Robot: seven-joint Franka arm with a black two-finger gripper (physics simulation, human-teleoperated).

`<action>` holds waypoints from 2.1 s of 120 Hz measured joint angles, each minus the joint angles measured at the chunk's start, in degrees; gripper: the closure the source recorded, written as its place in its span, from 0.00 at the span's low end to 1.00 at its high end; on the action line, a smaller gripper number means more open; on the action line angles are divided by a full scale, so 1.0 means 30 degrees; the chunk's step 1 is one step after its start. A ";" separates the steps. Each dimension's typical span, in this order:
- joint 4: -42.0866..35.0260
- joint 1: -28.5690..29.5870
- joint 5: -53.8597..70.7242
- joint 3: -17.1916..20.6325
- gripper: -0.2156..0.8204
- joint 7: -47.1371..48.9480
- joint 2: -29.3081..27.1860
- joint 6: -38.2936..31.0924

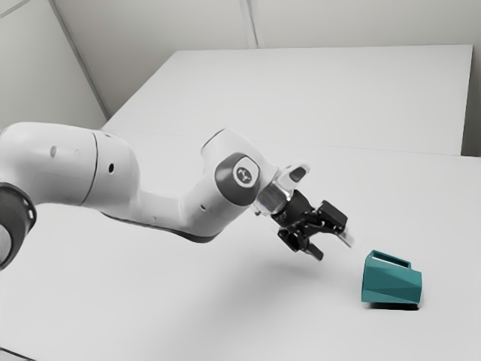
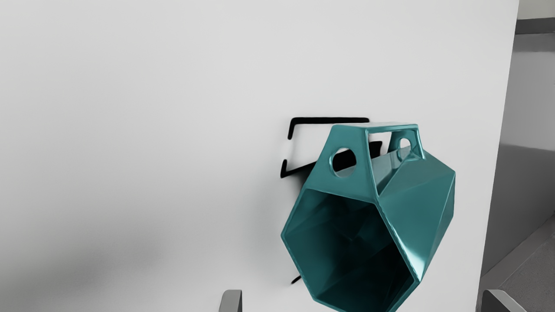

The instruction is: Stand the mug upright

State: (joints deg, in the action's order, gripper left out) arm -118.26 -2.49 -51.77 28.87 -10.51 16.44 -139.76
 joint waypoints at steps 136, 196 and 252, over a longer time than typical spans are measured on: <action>0.2713 -0.2246 -0.3792 0.1159 0.91 -0.0830 0.3092 -0.3118; 0.0651 -0.1053 0.0618 -0.0973 0.96 0.0228 -0.2174 -0.0856; 0.1795 -0.0072 1.2157 -0.6176 0.96 0.1510 -0.3236 0.5498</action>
State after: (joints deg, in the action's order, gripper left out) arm -112.88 -2.71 -15.30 10.34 -5.98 6.74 -123.27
